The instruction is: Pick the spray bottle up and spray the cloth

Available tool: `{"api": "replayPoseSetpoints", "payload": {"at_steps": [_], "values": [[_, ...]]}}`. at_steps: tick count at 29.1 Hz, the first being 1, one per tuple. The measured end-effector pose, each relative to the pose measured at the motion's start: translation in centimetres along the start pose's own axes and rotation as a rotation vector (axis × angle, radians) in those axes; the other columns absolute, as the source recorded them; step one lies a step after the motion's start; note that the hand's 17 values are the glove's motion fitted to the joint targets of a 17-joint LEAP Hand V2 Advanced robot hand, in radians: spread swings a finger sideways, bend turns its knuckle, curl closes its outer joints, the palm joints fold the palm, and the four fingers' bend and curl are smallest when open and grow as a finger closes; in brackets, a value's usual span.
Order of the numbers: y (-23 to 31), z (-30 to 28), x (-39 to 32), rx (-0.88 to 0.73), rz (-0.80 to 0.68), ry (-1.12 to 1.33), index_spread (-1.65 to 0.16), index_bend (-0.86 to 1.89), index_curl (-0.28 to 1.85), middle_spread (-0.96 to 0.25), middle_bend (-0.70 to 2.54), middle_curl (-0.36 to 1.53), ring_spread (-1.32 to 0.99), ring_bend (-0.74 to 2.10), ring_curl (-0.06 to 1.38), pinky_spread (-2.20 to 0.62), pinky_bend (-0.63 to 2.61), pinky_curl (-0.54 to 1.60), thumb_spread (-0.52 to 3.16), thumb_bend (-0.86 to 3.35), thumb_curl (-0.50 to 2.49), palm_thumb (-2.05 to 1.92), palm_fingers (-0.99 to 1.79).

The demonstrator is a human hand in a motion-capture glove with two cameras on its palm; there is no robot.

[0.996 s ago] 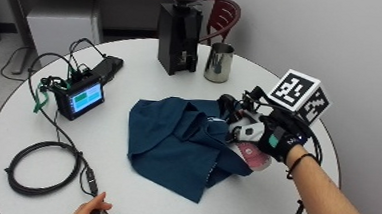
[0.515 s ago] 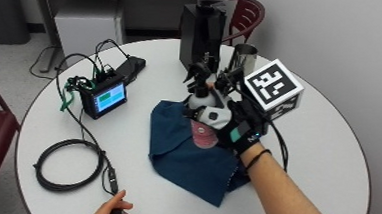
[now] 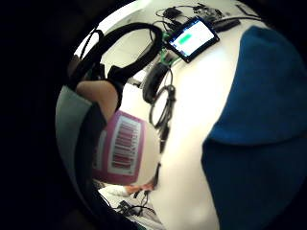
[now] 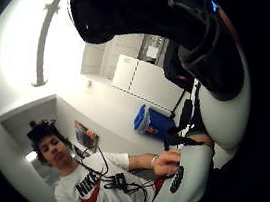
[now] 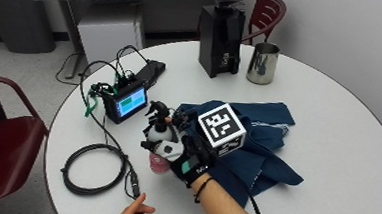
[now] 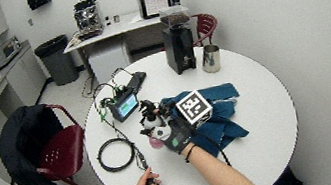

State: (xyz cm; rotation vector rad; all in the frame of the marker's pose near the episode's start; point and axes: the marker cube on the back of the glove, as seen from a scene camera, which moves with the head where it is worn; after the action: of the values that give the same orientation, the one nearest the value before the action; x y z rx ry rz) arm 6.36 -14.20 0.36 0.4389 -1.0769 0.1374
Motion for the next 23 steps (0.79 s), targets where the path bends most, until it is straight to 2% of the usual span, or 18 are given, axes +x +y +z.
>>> {"api": "replayPoseSetpoints", "payload": {"at_steps": [16,21,23], "values": [[0.8,3.2,2.8,-0.014,-0.003,0.041,-0.28,0.1,0.2,-0.12,0.35,0.49,-0.14,0.52,0.42,0.06,0.29,0.35,0.82,-0.02,0.63,1.04,0.91],[2.5,1.4,0.3,0.032,0.001,0.067,-0.32,0.0,0.16,-0.11,0.23,0.45,-0.12,0.49,0.43,0.1,0.45,0.41,0.88,-0.04,0.6,1.0,0.57],[3.6,-0.3,-1.7,0.056,-0.002,0.096,-0.33,0.02,0.15,-0.1,0.23,0.45,-0.11,0.47,0.42,0.12,0.47,0.41,0.91,-0.04,0.59,0.98,0.54]]}}
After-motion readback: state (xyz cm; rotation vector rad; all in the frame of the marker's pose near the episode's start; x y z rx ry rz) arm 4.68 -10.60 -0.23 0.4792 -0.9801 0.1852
